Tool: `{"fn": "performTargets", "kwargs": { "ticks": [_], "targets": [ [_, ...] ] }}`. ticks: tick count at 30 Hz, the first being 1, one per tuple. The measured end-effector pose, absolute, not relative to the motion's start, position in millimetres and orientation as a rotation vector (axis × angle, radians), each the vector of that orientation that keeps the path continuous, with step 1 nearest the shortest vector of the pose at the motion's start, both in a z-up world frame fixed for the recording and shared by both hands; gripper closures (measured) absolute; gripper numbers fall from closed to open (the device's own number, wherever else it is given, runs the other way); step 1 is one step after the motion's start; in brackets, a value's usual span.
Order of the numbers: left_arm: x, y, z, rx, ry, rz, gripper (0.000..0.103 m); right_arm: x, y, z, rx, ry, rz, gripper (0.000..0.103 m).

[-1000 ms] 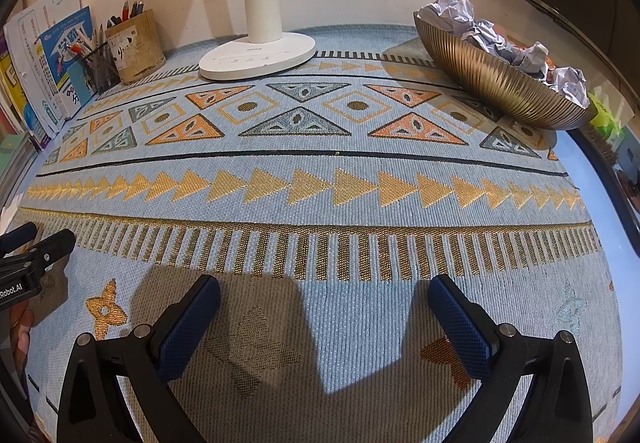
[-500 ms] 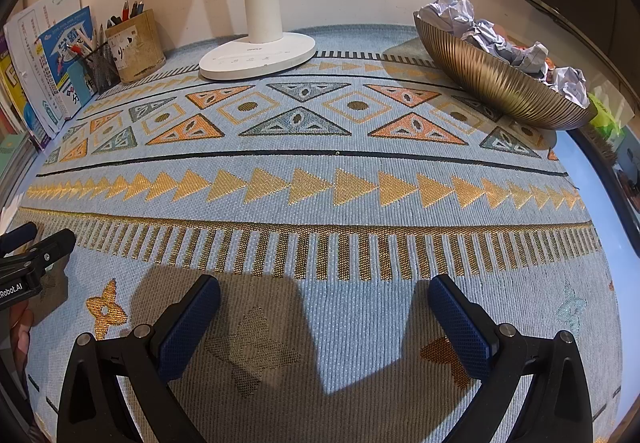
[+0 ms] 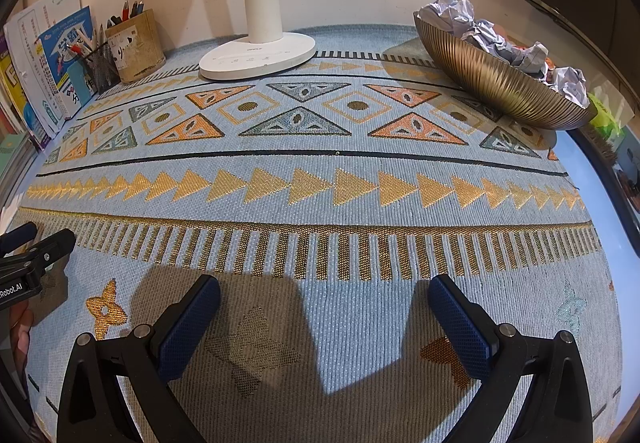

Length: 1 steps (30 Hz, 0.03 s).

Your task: Organize objects

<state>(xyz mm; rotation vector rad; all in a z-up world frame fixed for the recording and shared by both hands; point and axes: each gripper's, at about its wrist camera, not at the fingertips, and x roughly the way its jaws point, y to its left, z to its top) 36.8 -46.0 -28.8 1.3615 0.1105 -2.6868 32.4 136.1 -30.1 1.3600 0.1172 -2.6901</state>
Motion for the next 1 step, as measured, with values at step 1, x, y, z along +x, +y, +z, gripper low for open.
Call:
{"fn": "performTargets", "kwargs": {
  "ticks": [1],
  "targets": [
    [36.8, -46.1, -28.8, 1.362, 0.110, -2.687, 0.000, 32.4, 136.1, -30.1, 1.360, 0.117, -2.690, 0.000]
  ]
}}
